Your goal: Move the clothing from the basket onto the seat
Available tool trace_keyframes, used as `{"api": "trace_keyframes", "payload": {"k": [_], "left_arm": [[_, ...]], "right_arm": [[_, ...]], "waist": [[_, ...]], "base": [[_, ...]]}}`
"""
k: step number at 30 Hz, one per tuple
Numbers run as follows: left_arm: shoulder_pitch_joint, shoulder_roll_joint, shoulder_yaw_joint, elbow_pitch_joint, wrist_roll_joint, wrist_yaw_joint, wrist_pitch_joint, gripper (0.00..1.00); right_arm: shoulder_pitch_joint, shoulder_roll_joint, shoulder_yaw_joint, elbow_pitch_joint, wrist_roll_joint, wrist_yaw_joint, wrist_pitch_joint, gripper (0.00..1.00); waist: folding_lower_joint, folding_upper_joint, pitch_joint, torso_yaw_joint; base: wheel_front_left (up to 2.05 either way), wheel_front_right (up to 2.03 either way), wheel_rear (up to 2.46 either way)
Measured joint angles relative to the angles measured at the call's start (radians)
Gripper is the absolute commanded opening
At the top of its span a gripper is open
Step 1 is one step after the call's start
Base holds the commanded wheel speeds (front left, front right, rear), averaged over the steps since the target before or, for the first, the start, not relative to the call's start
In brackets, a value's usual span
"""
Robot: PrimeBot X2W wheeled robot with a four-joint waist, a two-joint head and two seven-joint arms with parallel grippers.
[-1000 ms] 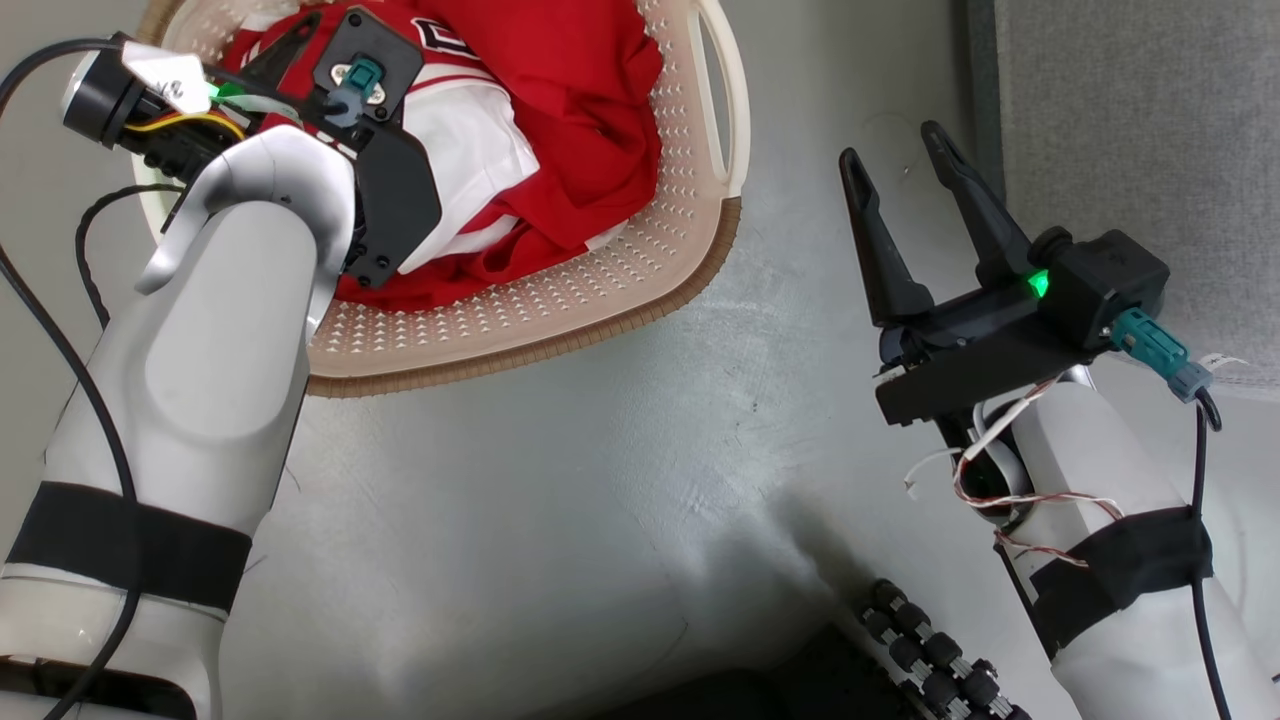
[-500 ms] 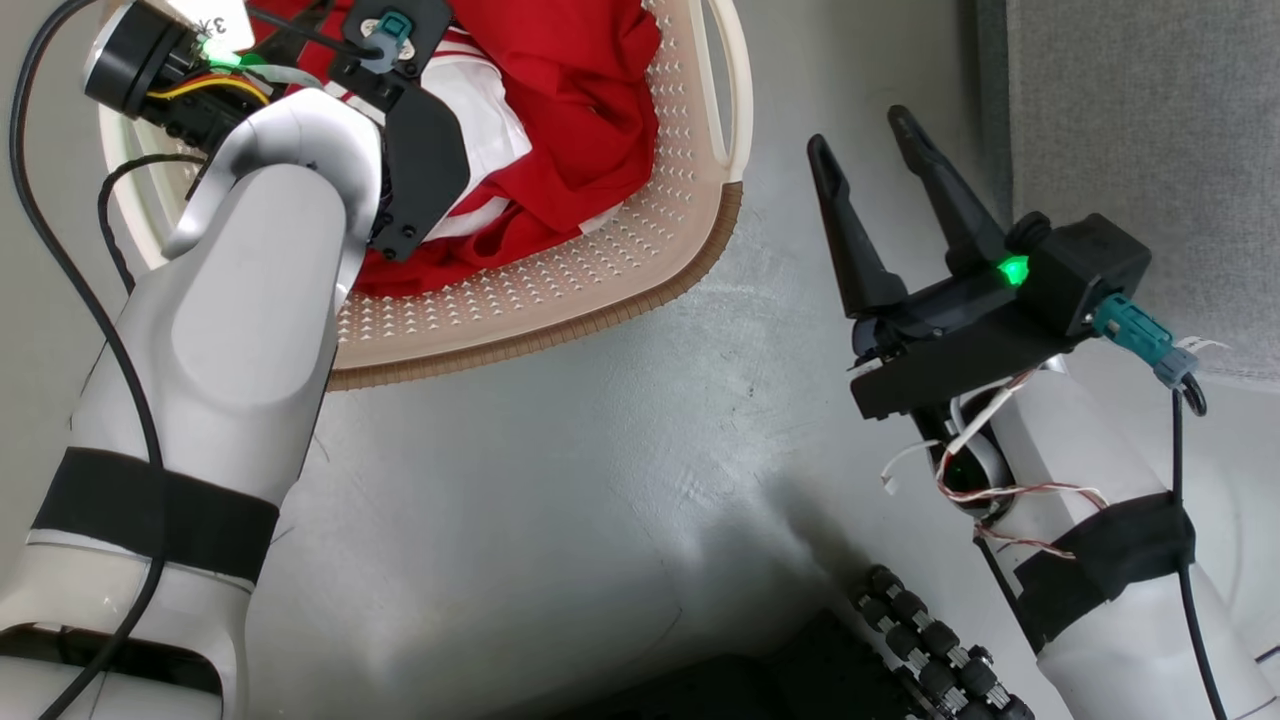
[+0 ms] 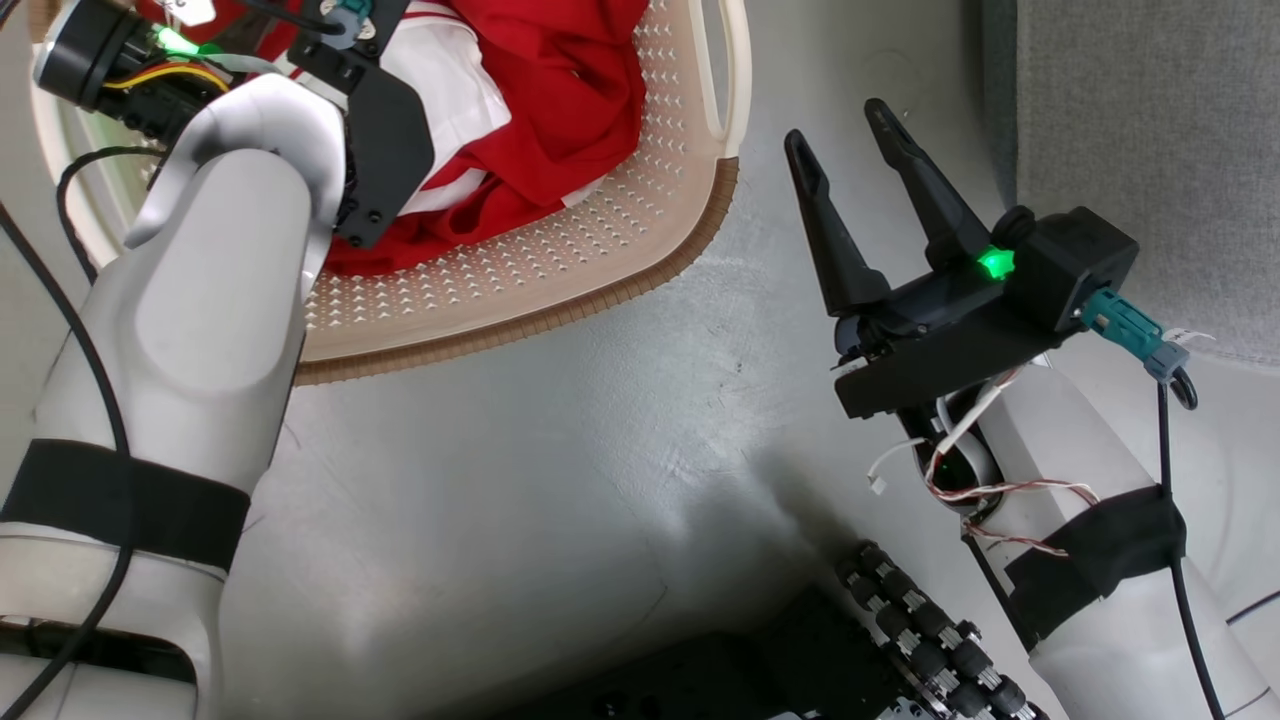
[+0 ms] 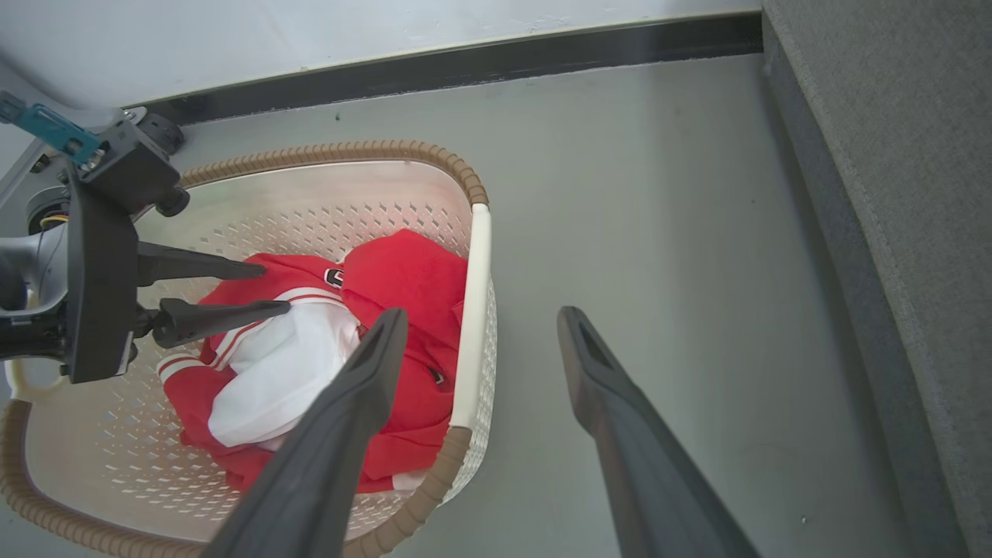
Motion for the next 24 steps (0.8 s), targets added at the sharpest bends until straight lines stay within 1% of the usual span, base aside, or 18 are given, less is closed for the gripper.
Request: {"api": "trace_keyframes", "payload": {"k": [11, 24], "left_arm": [[-0.026, 0.036, -0.001, 0.005, 0.003, 0.002, 0.003, 1.00], [-0.041, 0.063, 0.005, 0.008, 0.008, 0.003, -0.007, 1.00]], "right_arm": [[-0.021, 0.000, 0.050, -0.018, 0.044, -0.010, -0.004, 1.00], [-0.020, 0.002, 0.079, -0.026, 0.069, -0.026, -0.007, 1.00]], "waist": [[0.0000, 0.0000, 0.040, -0.029], [0.0000, 0.0001, 0.082, -0.063]], "base": [[0.00, 0.00, 0.00], [0.00, 0.00, 0.00]]}}
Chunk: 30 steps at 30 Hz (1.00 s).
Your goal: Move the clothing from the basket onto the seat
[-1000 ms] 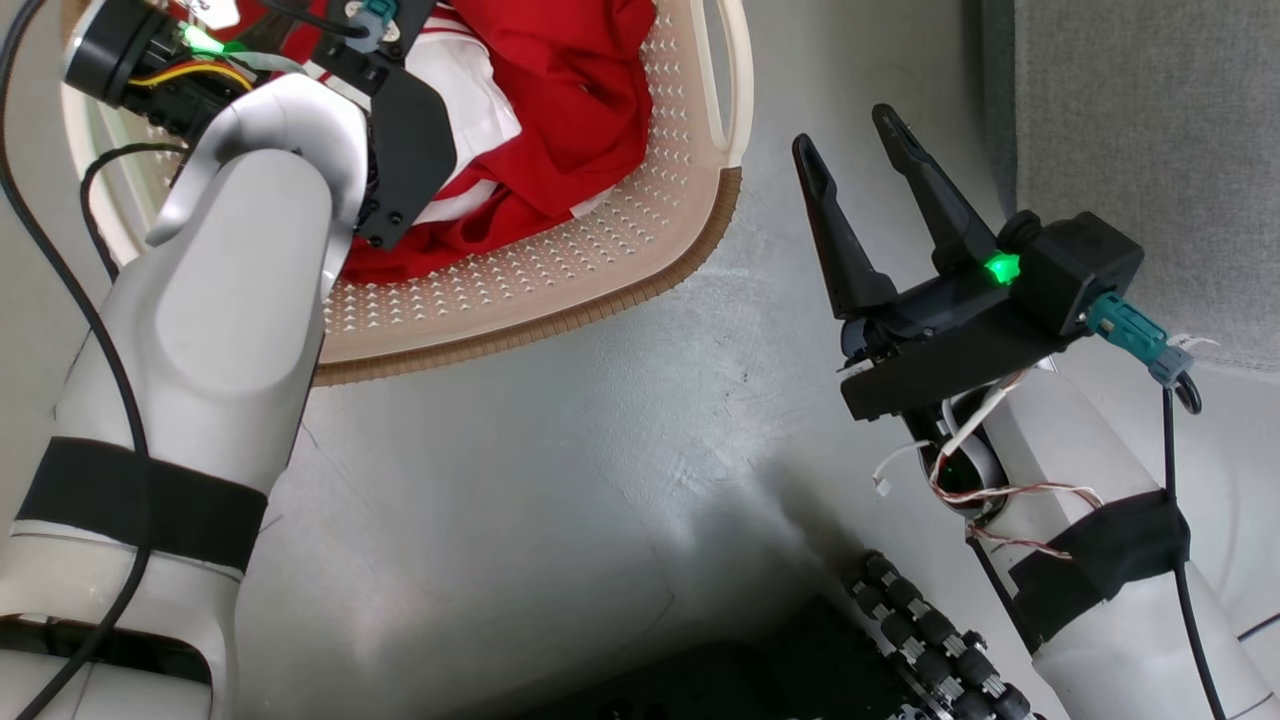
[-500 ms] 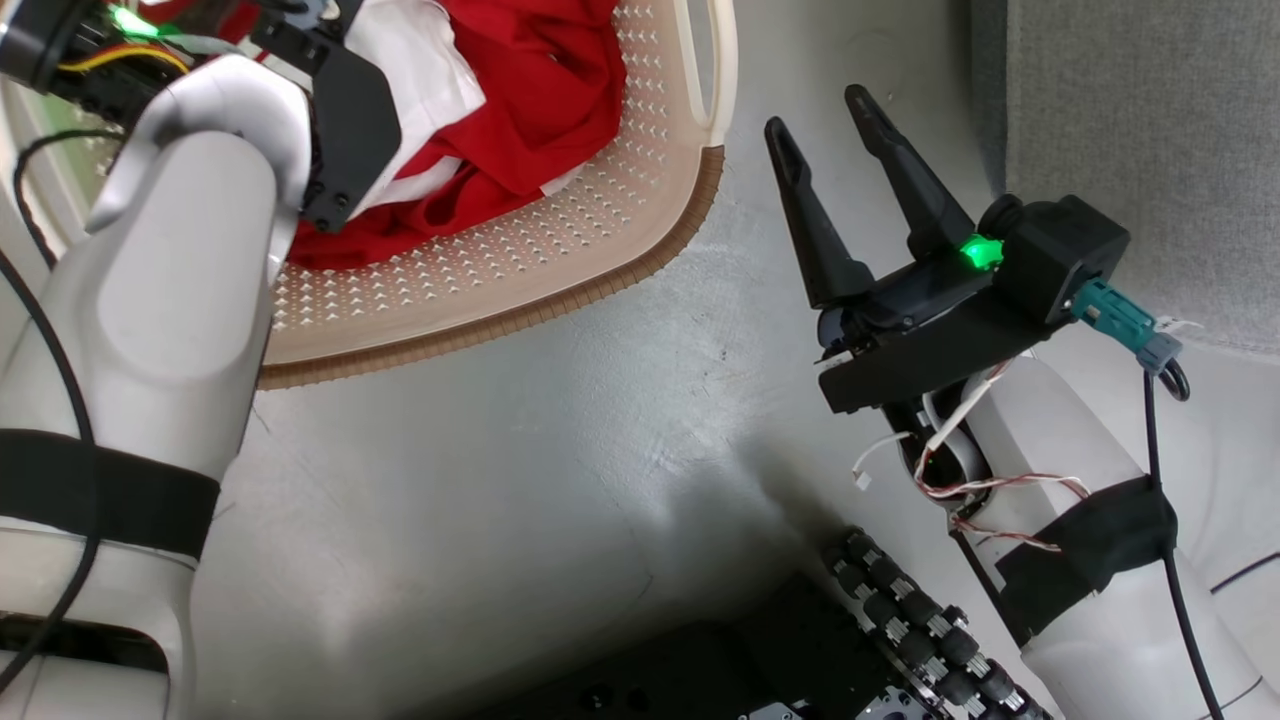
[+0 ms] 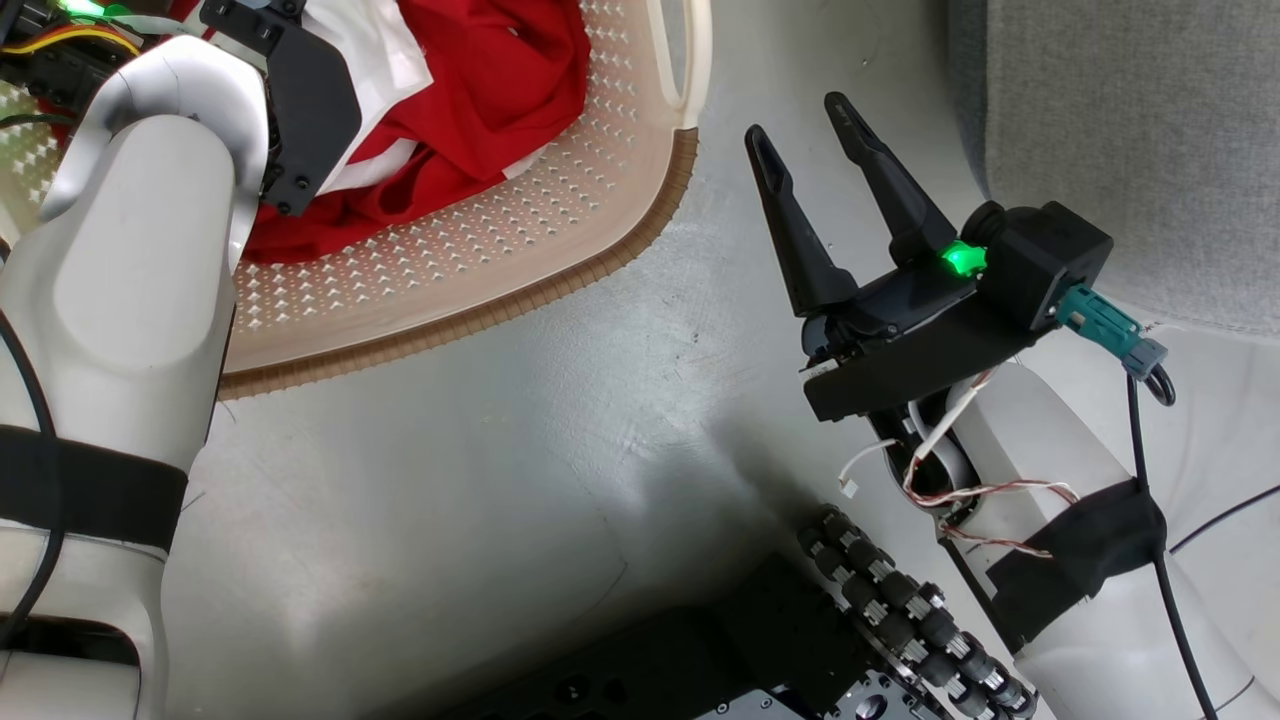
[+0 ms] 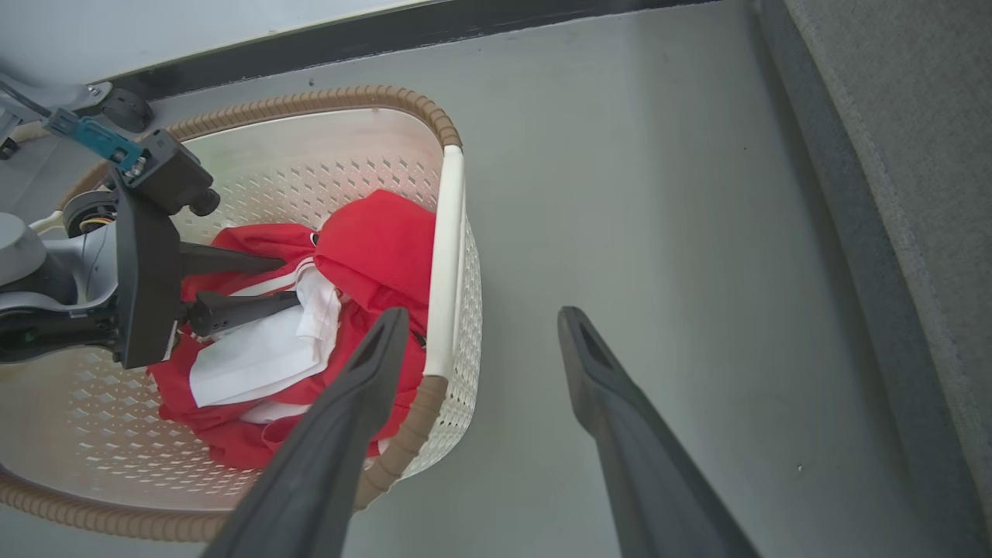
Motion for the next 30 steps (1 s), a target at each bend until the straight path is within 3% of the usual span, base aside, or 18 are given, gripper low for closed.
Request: {"api": "trace_keyframes", "payload": {"k": [2, 5, 6, 7, 12, 14, 21, 30], "left_arm": [[0.000, -0.001, 0.003, 0.002, -0.002, 0.000, -0.005, 1.00], [0.000, -0.001, 0.007, 0.005, -0.006, 0.007, -0.012, 0.84], [0.000, -0.001, 0.007, 0.006, -0.007, 0.007, -0.017, 0.73], [0.001, -0.001, 0.006, 0.007, -0.007, 0.007, -0.021, 0.49], [0.001, -0.001, 0.007, 0.008, -0.008, 0.007, -0.044, 0.23], [0.001, -0.001, 0.010, 0.010, -0.010, 0.007, -0.052, 0.03], [0.010, -0.010, 0.026, 0.017, -0.036, 0.008, -0.104, 0.00], [0.127, -0.067, 0.055, 0.058, -0.098, 0.034, -0.223, 0.00]], "right_arm": [[0.000, 0.000, -0.001, 0.001, 0.005, 0.000, 0.000, 1.00], [0.001, 0.000, -0.003, 0.001, 0.008, 0.000, 0.000, 1.00], [0.001, 0.000, -0.004, 0.001, 0.008, 0.000, 0.000, 1.00], [0.002, 0.001, -0.008, 0.003, 0.008, 0.000, 0.000, 1.00], [0.002, 0.001, -0.016, 0.007, 0.008, 0.000, 0.000, 1.00], [0.002, 0.001, -0.019, 0.009, 0.008, 0.000, 0.000, 1.00], [-0.005, 0.002, -0.035, 0.030, 0.007, 0.000, 0.000, 1.00], [-0.004, 0.003, -0.099, 0.095, -0.041, 0.004, 0.000, 1.00]], "waist": [[0.0000, 0.0000, 0.002, -0.006], [-0.0001, -0.0001, 0.004, -0.013], [-0.0001, 0.0000, 0.005, -0.015], [-0.0001, 0.0000, 0.006, -0.018], [0.0000, -0.0001, 0.008, -0.024], [0.0000, 0.0000, 0.009, -0.024], [0.0000, 0.0000, 0.002, -0.023], [-0.0001, 0.0000, -0.071, 0.001]], "base": [[0.00, 0.00, 0.00], [0.00, 0.00, 0.00], [0.00, 0.00, 0.00], [0.00, 0.00, 0.00], [0.00, 0.00, 0.00], [0.00, 0.00, 0.00], [0.00, 0.00, 0.00], [0.00, 0.00, 0.00]]}}
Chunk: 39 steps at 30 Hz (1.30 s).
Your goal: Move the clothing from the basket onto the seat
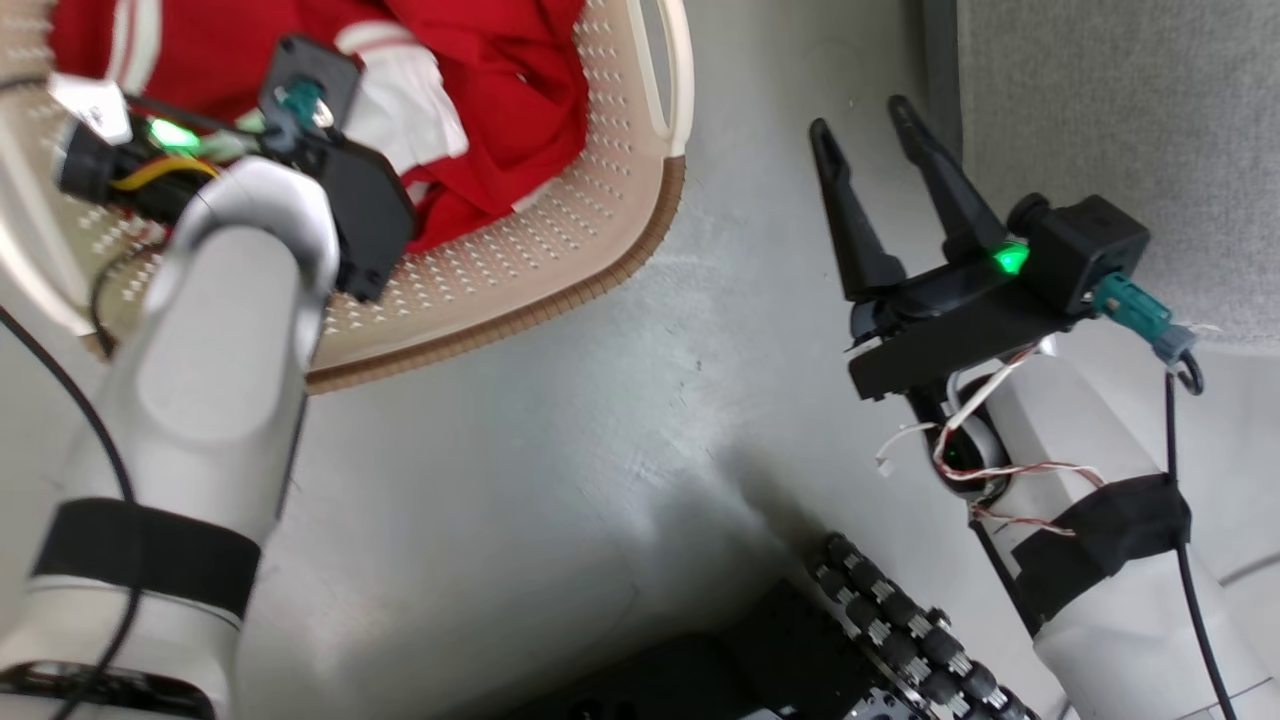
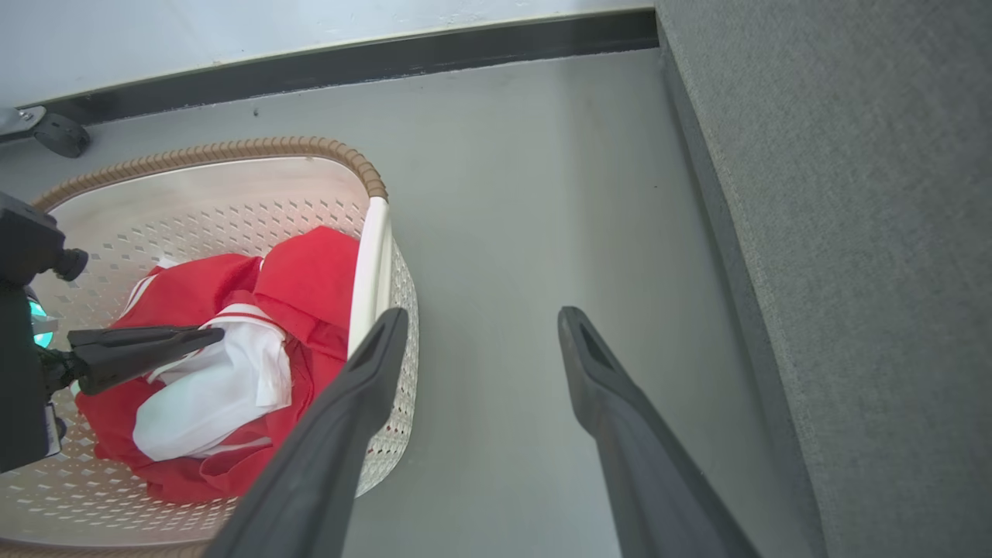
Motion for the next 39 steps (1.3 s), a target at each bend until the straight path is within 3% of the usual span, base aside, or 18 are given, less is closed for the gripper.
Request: {"api": "trace_keyframes", "payload": {"k": [9, 26, 32, 39], "left_arm": [[0.069, -0.094, 0.030, 0.023, -0.076, 0.000, -0.116, 0.00], [0.214, -0.121, 0.045, 0.049, -0.196, -0.029, -0.323, 0.00], [0.276, -0.126, 0.041, 0.047, -0.249, -0.045, -0.350, 0.00], [0.378, -0.125, -0.044, -0.030, -0.381, -0.045, -0.359, 0.00]], "right_arm": [[0.016, -0.046, -0.090, 0.029, -0.026, 0.005, 0.000, 1.00], [0.163, -0.119, -0.174, 0.055, -0.068, 0.010, 0.000, 1.00], [0.198, -0.138, -0.196, 0.053, -0.075, 0.013, 0.000, 1.00], [0.258, -0.144, -0.219, 0.055, -0.079, 0.015, 0.000, 1.00]], "waist": [[0.0000, 0.0000, -0.106, 0.062], [-0.0001, -0.0001, -0.330, 0.242], [-0.0002, -0.0001, -0.419, 0.301], [-0.0002, -0.0001, -0.527, 0.358]], "base": [[0.00, 0.00, 0.00], [0.00, 0.00, 0.00], [0.00, 0.00, 0.00], [0.00, 0.00, 0.00]]}}
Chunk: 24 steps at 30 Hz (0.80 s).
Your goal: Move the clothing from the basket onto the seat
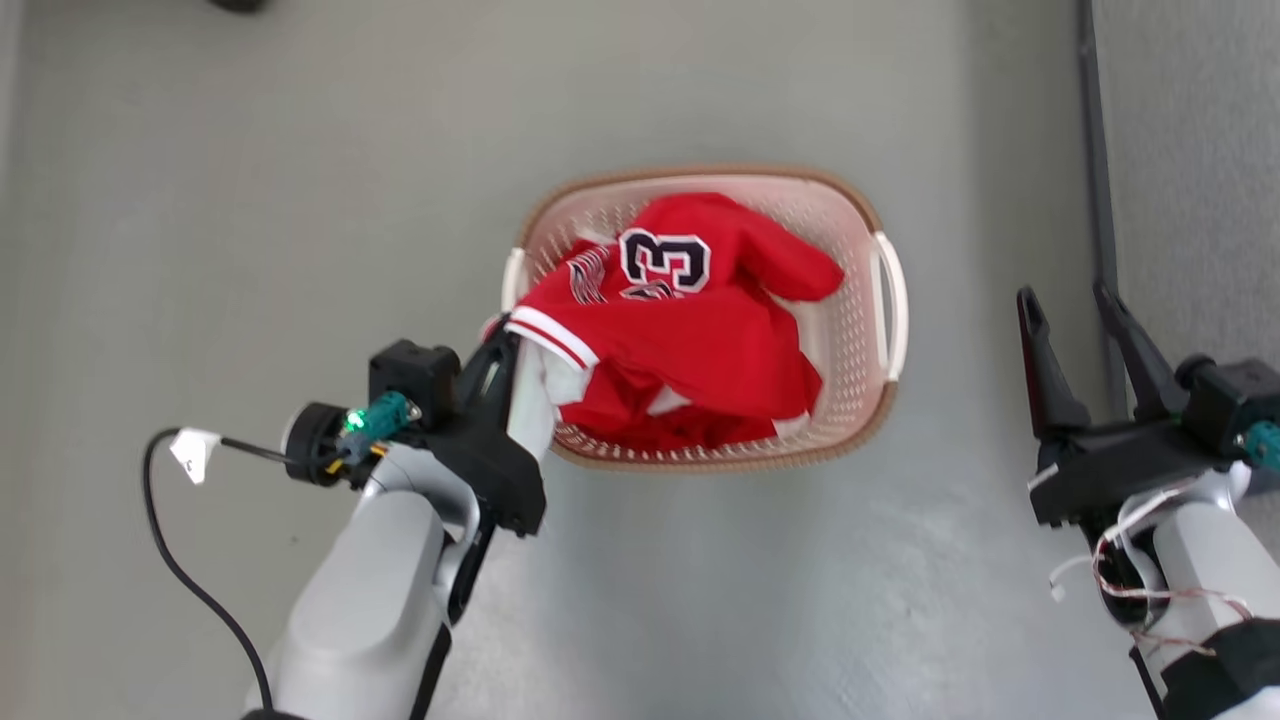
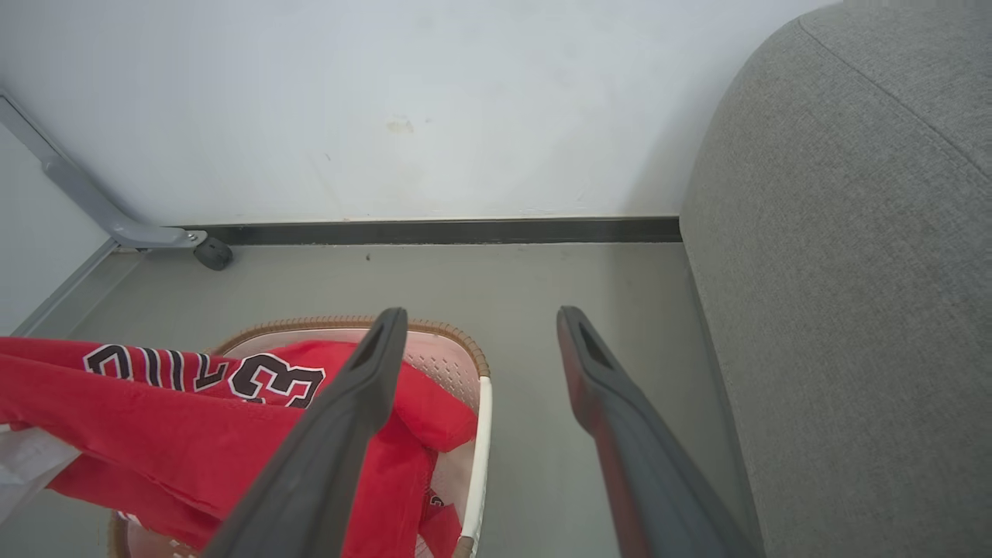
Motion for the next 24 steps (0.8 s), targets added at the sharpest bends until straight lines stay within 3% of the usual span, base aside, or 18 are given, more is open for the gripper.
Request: {"api": "trace_keyframes", "payload": {"k": [14, 24], "left_arm": [[0.152, 0.002, -0.050, -0.100, -0.111, 0.003, -0.007, 0.00], [0.272, 0.003, 0.029, -0.192, -0.119, 0.038, -0.007, 0.00]], "right_arm": [[0.122, 0.005, -0.013, 0.013, -0.012, 0.004, 0.000, 1.00], [0.246, 0.030, -0.021, 0.032, -0.012, 0.005, 0.000, 1.00]], "waist": [[-0.0002, 0.0000, -0.201, 0.076], [-0.0001, 0.0000, -0.353, 0.105]], "base": [[0.00, 0.00, 0.00], [0.00, 0.00, 0.00]]}}
